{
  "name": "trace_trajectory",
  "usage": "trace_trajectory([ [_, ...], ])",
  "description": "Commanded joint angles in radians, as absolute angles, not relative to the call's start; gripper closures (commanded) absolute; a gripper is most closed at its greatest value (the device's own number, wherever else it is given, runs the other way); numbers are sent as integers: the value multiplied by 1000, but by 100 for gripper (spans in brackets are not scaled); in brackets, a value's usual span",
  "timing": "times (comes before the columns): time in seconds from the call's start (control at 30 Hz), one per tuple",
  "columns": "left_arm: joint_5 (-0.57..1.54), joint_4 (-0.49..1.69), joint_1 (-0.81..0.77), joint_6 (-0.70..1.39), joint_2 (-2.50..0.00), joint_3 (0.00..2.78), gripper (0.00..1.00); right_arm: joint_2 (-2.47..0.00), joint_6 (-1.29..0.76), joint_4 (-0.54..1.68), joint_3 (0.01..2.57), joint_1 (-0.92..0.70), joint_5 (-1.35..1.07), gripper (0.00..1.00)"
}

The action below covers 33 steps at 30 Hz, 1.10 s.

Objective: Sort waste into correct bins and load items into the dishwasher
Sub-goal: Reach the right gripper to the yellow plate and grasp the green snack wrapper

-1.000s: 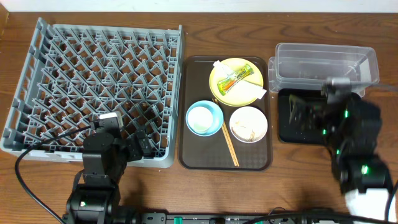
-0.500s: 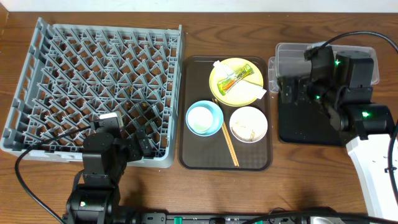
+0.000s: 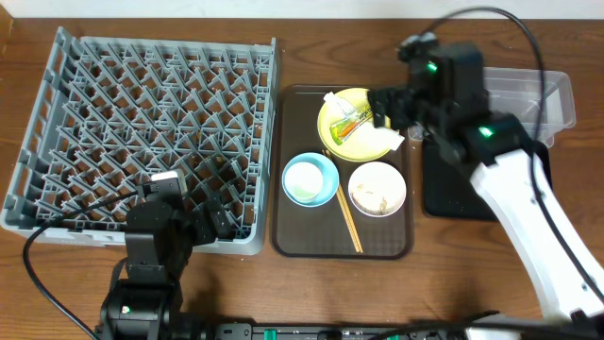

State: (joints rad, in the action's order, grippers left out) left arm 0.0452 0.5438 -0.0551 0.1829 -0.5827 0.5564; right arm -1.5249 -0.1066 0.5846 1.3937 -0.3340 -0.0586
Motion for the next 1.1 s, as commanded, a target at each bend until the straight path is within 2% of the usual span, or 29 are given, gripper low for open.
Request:
trace_trajectory([
  [0.0,33,546,-51,176,-584,580,0,-1641,-134,589,1464,-362,-6,5],
  [0.13,33,546,-51,176,-584,580,0,-1741,-140,575,1467,-380,18,9],
  [0.6,33,555,-51,177,-584,580,0,-2020,-468,521,1466,-394,89,11],
  [0.7,33,568,-51,177,-584,580,0,-2052,-514,505,1466,-394,85,13],
  [0.77,33,572,-51,177,-584,580,0,-2065,-540,505,1466,-394,85,20],
  [1.0,33,572,-51,177,-584,580,0,-2086,-572,490,1466,-410,78,60],
  [1.07,33,572,-51,177,-584,580,0,-2085,-572,480,1466,-411,78,84],
])
